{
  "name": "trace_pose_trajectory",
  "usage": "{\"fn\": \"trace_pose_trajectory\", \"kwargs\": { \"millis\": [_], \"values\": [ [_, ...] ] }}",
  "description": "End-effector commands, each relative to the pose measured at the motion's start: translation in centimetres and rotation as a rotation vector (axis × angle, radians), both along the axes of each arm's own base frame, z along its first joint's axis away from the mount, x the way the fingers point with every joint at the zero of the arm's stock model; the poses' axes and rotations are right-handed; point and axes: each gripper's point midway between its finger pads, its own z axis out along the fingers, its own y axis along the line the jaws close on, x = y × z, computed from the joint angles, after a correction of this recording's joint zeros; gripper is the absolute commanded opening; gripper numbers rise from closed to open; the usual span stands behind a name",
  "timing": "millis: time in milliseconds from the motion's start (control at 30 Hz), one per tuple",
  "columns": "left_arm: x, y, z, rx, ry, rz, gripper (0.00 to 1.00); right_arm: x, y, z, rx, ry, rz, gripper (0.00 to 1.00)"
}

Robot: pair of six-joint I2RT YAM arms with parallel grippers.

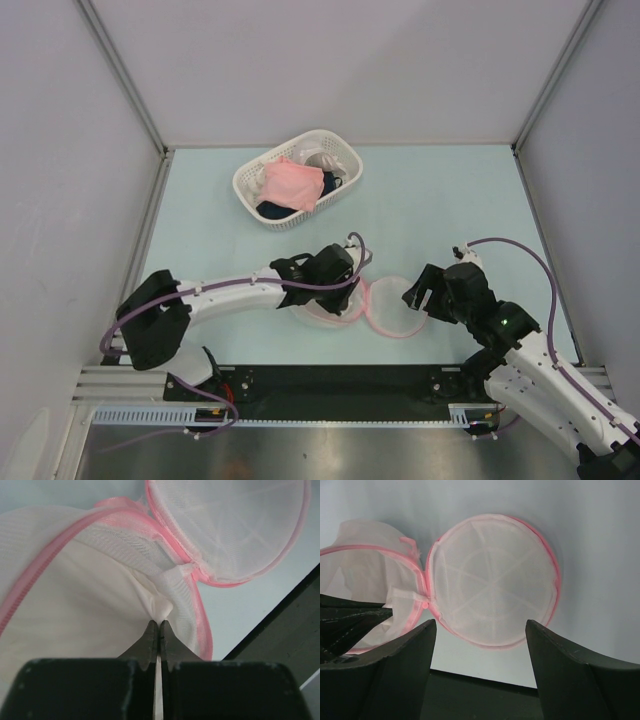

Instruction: Unzip the laundry bag and remove the bra

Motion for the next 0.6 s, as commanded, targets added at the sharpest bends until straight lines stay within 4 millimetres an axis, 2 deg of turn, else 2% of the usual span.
{"fn": "trace_pose_trajectory", "kwargs": {
  "millis": [0,200,567],
  "values": [
    [-0.1,-1.4,4.7,-0.156,-0.027,0.001,0.00,0.1,0.0,-0.1,-0.005,-0.005,-0.006,0.77],
    [-0.8,-1.9,9.6,-0.285,-0.046,-0.023,0.00,0.2,0.1,-0.1,-0.001,-0.005,-0.004,0.77],
    [-1.8,-1.8,16.3,-0.494,-0.068,-0.052,0.00,0.2,0.4,0.0,0.006,-0.008,0.001,0.77]
  ]
}}
